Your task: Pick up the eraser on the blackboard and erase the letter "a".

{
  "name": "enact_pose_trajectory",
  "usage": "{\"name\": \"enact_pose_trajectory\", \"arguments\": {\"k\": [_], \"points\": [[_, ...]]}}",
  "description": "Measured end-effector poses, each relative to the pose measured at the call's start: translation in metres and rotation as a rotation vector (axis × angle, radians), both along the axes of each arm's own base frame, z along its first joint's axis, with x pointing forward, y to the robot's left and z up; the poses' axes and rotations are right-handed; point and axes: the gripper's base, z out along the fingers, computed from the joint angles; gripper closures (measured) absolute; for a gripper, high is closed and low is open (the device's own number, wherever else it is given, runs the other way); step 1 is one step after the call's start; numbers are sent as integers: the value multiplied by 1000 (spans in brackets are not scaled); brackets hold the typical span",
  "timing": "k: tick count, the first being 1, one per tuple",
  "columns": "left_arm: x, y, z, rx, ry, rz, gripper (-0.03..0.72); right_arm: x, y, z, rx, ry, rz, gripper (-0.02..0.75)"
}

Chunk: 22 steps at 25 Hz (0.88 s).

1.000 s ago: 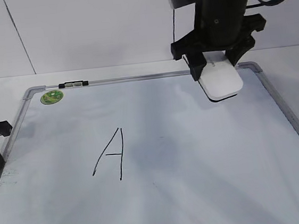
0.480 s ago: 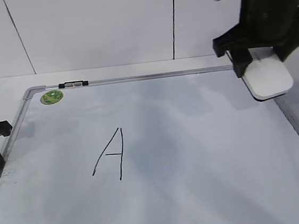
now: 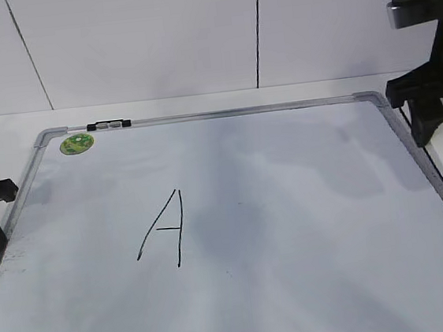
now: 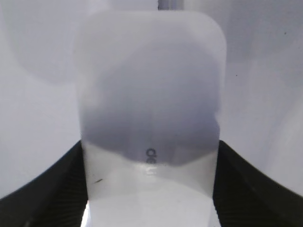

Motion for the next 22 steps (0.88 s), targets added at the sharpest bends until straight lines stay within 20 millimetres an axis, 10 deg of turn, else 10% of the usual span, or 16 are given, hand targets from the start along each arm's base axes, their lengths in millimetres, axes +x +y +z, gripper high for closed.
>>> {"name": "enact_pose_trajectory", "arguments": {"k": [22], "points": [[0, 0, 0, -3, 0, 2, 653, 25, -16, -63, 86, 222, -8, 186]]}}
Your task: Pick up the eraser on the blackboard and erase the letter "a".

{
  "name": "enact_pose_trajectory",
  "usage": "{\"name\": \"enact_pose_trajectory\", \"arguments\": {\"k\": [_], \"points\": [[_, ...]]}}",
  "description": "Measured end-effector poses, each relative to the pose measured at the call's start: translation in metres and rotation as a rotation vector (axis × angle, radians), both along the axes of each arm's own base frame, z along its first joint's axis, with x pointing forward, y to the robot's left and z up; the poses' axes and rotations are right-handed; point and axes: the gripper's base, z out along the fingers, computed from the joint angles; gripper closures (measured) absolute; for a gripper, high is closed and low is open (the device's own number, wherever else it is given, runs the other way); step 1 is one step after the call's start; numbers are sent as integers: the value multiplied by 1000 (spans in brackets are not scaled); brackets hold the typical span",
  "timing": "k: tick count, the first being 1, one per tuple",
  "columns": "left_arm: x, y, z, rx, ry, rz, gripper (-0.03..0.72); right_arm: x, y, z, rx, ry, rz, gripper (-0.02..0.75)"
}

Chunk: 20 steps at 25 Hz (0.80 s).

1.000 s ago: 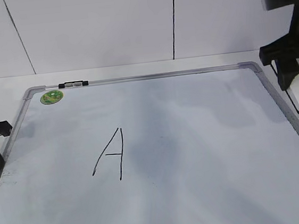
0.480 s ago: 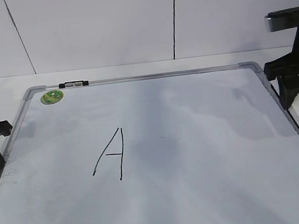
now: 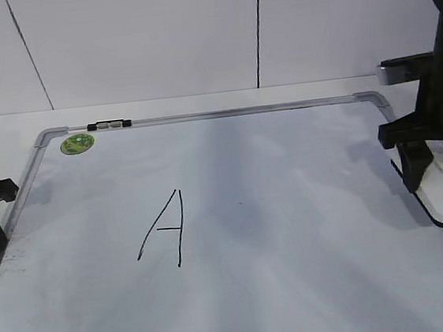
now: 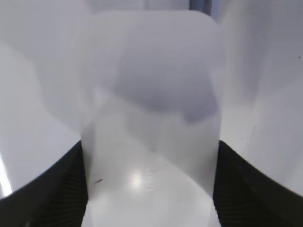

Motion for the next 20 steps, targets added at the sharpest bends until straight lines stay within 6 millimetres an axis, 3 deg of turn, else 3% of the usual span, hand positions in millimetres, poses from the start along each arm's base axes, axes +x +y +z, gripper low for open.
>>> {"name": "enact_pose_trajectory", "arguments": {"k": [11, 20], "points": [[0, 0, 0, 0, 0, -2, 653, 8, 2, -31, -5, 83, -1, 186], [0, 0, 0, -3, -2, 1, 653, 16, 4, -34, 11, 3, 7, 186]]}}
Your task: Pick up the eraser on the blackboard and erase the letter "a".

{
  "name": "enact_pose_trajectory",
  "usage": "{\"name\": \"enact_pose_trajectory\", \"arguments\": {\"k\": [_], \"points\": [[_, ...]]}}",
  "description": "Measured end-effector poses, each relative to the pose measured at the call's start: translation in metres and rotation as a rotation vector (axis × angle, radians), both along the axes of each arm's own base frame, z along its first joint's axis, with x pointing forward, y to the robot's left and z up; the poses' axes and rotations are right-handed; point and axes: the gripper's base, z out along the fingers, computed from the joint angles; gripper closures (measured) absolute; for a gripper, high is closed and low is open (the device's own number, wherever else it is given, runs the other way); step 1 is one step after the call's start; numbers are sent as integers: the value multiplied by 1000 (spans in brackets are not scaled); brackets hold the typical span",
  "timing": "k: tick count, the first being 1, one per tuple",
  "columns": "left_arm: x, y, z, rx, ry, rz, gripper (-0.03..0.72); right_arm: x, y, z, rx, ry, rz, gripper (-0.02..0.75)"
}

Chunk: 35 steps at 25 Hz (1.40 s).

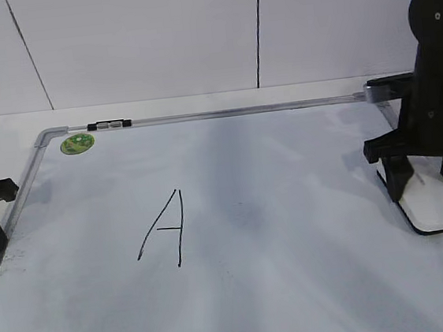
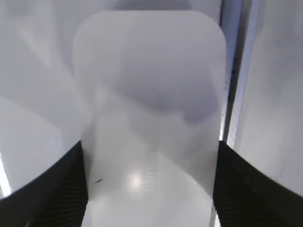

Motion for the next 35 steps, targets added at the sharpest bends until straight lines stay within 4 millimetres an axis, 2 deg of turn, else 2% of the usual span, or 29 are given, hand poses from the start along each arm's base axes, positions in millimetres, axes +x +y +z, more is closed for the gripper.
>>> {"name": "enact_pose_trajectory", "arguments": {"k": [16, 21, 35], "points": [[0, -1, 0, -6, 0, 5, 652, 4, 0, 0, 1, -46, 8, 186], [0, -1, 0, -9, 0, 7, 650, 5, -4, 0, -45, -53, 25, 186], [1, -1, 0, -12, -4, 10, 649, 5, -6, 0, -62, -52, -23, 186]]}}
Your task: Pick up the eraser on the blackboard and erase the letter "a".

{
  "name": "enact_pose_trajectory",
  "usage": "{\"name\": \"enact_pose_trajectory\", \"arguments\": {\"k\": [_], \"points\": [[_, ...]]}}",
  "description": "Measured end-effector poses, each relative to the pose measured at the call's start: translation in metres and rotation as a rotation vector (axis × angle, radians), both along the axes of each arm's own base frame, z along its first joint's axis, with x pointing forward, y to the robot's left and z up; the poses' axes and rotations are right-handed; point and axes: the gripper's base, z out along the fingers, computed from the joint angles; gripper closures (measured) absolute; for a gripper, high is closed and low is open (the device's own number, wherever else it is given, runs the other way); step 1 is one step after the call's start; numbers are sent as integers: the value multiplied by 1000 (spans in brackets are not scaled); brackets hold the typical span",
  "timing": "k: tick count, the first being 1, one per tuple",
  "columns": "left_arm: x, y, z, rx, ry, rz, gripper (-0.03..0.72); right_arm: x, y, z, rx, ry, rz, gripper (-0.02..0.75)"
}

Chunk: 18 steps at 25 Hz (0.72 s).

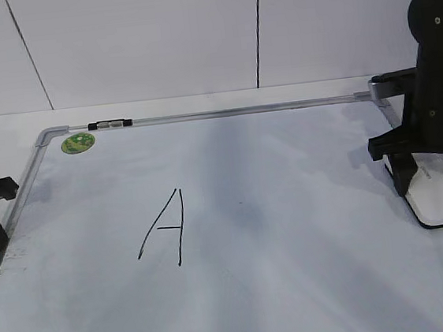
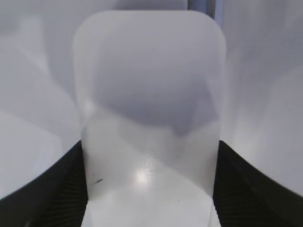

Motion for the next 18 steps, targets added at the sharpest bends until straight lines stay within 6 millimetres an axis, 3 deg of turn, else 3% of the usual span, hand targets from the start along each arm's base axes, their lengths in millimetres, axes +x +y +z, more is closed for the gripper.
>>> {"name": "enact_pose_trajectory", "arguments": {"k": [18], "points": [[0, 0, 0, -1, -5, -1, 648, -1, 1, -6, 20, 33, -28, 186]]}}
